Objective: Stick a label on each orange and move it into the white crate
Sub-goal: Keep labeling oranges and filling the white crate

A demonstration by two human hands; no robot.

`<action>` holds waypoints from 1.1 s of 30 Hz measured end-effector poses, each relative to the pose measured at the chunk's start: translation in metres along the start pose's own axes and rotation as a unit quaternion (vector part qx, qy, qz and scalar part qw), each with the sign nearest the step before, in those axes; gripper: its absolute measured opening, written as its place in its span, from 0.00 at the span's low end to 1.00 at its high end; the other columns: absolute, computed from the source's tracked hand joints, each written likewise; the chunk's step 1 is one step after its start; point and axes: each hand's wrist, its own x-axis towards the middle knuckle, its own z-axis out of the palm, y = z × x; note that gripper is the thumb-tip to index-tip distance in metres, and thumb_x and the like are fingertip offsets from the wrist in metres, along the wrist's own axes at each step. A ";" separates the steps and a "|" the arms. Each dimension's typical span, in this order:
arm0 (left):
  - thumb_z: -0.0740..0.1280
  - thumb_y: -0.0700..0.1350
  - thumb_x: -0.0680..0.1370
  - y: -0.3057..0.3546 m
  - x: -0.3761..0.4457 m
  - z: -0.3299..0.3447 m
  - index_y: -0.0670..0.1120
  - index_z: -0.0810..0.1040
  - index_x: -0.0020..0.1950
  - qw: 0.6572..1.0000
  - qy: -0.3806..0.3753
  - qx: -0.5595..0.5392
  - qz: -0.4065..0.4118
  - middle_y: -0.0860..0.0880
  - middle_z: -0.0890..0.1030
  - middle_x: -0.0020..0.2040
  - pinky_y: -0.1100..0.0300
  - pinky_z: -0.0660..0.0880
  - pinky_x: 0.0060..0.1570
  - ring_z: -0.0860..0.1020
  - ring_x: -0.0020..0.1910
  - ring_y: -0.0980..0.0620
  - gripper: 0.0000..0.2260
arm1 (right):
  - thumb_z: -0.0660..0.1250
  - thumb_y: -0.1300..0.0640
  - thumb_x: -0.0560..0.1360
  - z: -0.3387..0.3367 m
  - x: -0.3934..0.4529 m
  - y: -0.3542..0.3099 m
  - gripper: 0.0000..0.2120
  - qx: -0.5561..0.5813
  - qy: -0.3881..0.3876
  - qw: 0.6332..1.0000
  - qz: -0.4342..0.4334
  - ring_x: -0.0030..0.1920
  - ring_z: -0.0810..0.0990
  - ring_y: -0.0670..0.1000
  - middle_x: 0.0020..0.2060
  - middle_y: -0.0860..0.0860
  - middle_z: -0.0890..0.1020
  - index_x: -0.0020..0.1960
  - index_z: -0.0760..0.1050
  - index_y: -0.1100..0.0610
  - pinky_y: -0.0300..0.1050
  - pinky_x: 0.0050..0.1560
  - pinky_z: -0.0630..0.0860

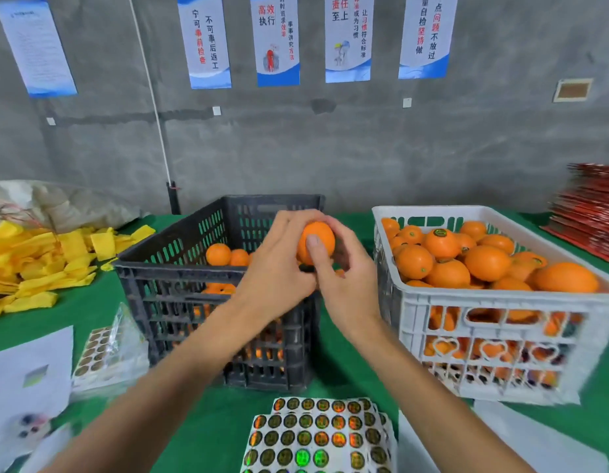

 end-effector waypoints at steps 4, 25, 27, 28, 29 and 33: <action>0.79 0.43 0.73 0.017 -0.069 0.032 0.55 0.69 0.72 0.998 -0.008 -0.059 -0.003 0.57 0.71 0.66 0.69 0.72 0.60 0.73 0.67 0.57 0.32 | 0.67 0.37 0.80 -0.040 -0.061 0.008 0.20 -0.047 -0.025 0.999 -0.011 0.65 0.78 0.46 0.64 0.38 0.77 0.70 0.73 0.41 0.37 0.59 0.78; 0.69 0.66 0.77 -0.040 -0.212 0.098 0.67 0.59 0.74 0.957 -0.119 -0.114 -0.240 0.69 0.66 0.65 0.76 0.74 0.52 0.75 0.61 0.66 0.29 | 0.58 0.25 0.77 -0.102 -0.167 0.096 0.27 -0.306 -0.452 0.836 0.054 0.70 0.62 0.36 0.73 0.30 0.67 0.68 0.78 0.37 0.40 0.69 0.67; 0.70 0.66 0.77 -0.041 -0.213 0.098 0.66 0.60 0.74 0.954 -0.112 -0.127 -0.247 0.68 0.67 0.64 0.76 0.73 0.54 0.75 0.61 0.65 0.30 | 0.60 0.28 0.78 -0.100 -0.169 0.097 0.25 -0.297 -0.433 0.850 0.050 0.68 0.65 0.36 0.71 0.31 0.70 0.66 0.80 0.39 0.40 0.66 0.68; 0.70 0.66 0.77 -0.041 -0.213 0.098 0.65 0.60 0.74 0.952 -0.111 -0.134 -0.252 0.68 0.67 0.64 0.75 0.74 0.54 0.76 0.61 0.64 0.30 | 0.61 0.29 0.78 -0.099 -0.170 0.097 0.24 -0.292 -0.424 0.856 0.047 0.67 0.66 0.36 0.69 0.32 0.72 0.66 0.81 0.40 0.39 0.66 0.69; 0.70 0.66 0.76 -0.041 -0.214 0.098 0.65 0.60 0.74 0.950 -0.112 -0.141 -0.256 0.68 0.68 0.64 0.73 0.74 0.55 0.76 0.61 0.63 0.30 | 0.62 0.30 0.78 -0.098 -0.171 0.098 0.23 -0.288 -0.416 0.861 0.047 0.67 0.67 0.36 0.68 0.32 0.73 0.65 0.82 0.41 0.38 0.65 0.70; 0.70 0.66 0.76 -0.041 -0.214 0.097 0.63 0.61 0.74 0.947 -0.112 -0.152 -0.261 0.66 0.69 0.64 0.70 0.77 0.54 0.78 0.60 0.61 0.31 | 0.66 0.34 0.78 -0.095 -0.175 0.100 0.19 -0.269 -0.381 0.883 0.058 0.64 0.70 0.37 0.62 0.32 0.78 0.62 0.84 0.42 0.35 0.62 0.71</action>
